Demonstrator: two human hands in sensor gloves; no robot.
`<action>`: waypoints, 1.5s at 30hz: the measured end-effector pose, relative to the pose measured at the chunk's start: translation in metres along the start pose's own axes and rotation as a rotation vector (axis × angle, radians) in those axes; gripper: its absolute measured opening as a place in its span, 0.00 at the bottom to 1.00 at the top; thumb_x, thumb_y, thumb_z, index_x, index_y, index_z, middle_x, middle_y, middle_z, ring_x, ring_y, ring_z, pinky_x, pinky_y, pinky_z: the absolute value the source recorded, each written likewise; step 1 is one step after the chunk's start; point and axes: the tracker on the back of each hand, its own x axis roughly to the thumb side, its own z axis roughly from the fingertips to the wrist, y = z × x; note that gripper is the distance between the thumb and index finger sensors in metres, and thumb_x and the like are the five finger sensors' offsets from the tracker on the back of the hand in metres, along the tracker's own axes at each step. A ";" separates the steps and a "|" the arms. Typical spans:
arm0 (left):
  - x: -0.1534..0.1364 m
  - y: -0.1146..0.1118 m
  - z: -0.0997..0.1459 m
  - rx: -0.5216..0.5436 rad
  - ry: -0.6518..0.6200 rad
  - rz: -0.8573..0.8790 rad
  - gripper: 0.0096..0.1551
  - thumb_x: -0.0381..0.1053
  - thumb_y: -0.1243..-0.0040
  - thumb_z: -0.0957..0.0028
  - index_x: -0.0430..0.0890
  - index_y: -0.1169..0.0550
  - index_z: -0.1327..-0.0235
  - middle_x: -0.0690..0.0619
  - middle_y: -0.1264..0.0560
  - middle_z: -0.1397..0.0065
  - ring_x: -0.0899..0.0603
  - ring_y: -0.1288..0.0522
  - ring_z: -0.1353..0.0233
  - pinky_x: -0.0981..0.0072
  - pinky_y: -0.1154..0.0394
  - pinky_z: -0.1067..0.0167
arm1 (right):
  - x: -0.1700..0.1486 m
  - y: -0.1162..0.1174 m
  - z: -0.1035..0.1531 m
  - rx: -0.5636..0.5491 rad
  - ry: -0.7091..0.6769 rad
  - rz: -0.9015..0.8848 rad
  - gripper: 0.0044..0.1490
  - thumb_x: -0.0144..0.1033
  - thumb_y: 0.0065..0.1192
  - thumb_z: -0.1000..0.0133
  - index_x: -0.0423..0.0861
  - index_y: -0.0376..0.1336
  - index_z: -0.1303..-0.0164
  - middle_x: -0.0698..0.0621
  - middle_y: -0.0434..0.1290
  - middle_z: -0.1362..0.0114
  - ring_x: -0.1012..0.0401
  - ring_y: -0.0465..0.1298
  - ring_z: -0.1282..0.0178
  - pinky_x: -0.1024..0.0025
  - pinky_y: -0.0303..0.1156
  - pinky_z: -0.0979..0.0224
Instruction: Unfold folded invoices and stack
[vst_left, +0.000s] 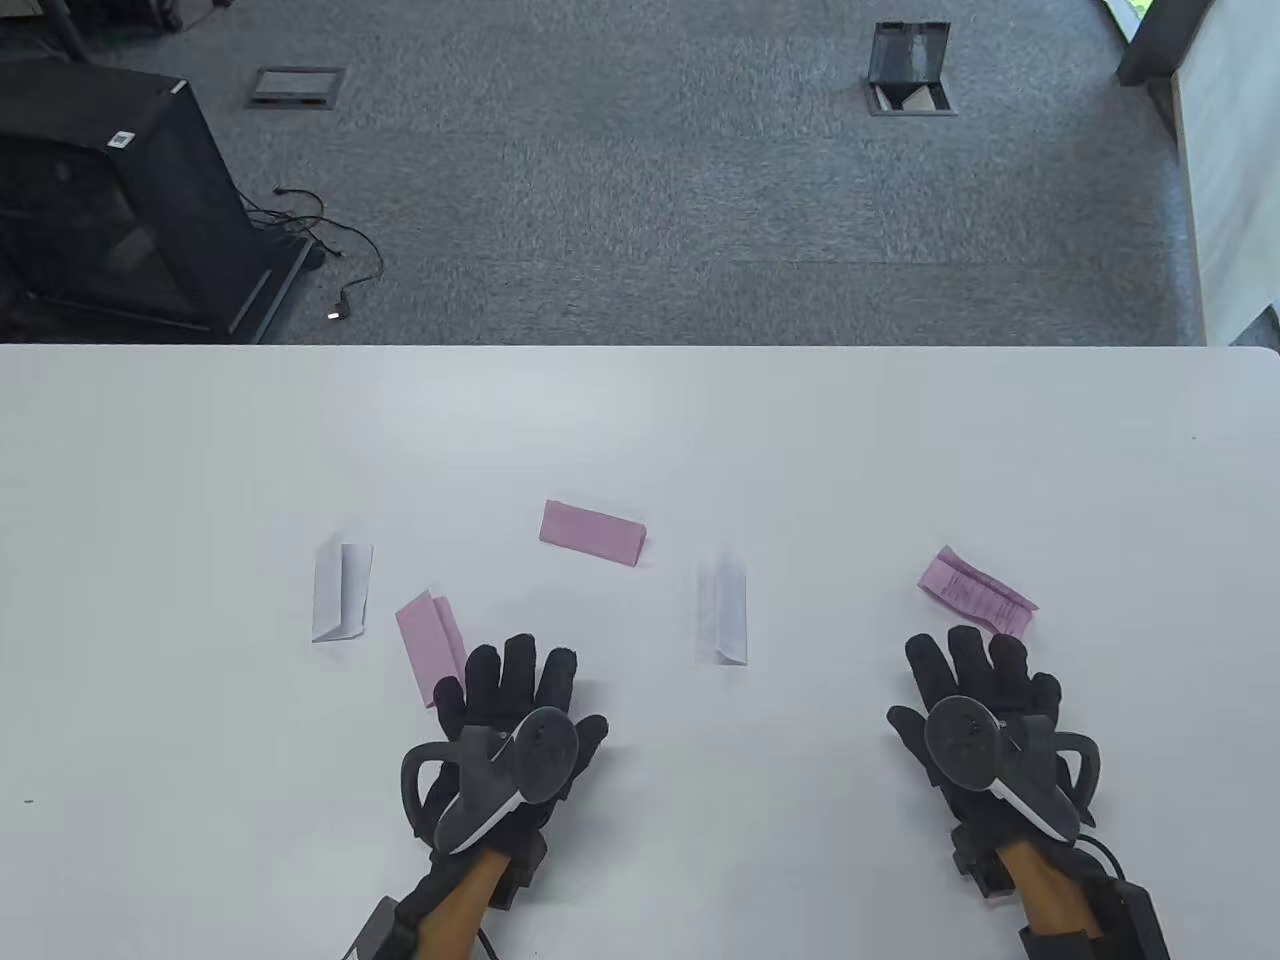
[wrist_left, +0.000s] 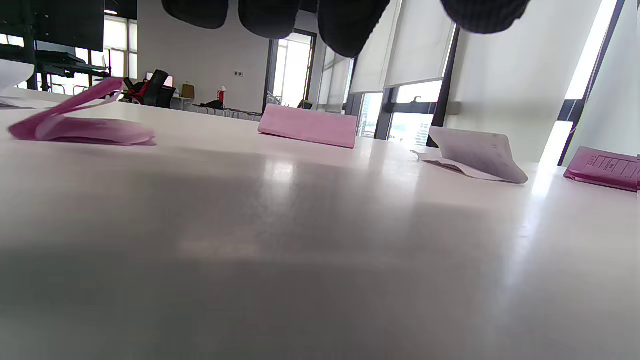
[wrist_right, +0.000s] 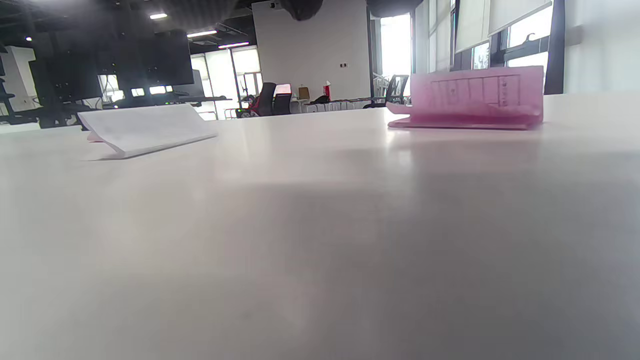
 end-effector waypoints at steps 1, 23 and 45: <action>-0.001 -0.001 0.000 -0.002 0.004 0.010 0.44 0.70 0.53 0.47 0.53 0.40 0.18 0.41 0.50 0.11 0.26 0.53 0.16 0.20 0.55 0.28 | 0.000 0.001 0.000 0.001 -0.004 0.009 0.46 0.61 0.42 0.48 0.59 0.41 0.19 0.41 0.44 0.13 0.33 0.41 0.15 0.23 0.44 0.27; -0.007 0.000 0.001 -0.029 -0.006 0.076 0.43 0.69 0.52 0.46 0.53 0.40 0.19 0.40 0.49 0.11 0.26 0.49 0.17 0.21 0.52 0.28 | 0.031 0.007 -0.028 0.156 0.075 -0.251 0.48 0.61 0.44 0.47 0.45 0.52 0.21 0.37 0.62 0.20 0.34 0.59 0.22 0.27 0.51 0.28; -0.011 0.001 0.004 -0.065 -0.048 0.109 0.42 0.68 0.51 0.46 0.53 0.38 0.19 0.40 0.48 0.11 0.27 0.47 0.17 0.22 0.51 0.27 | 0.185 0.018 -0.124 0.252 0.245 0.173 0.40 0.57 0.54 0.47 0.39 0.66 0.36 0.41 0.80 0.39 0.41 0.77 0.37 0.39 0.65 0.31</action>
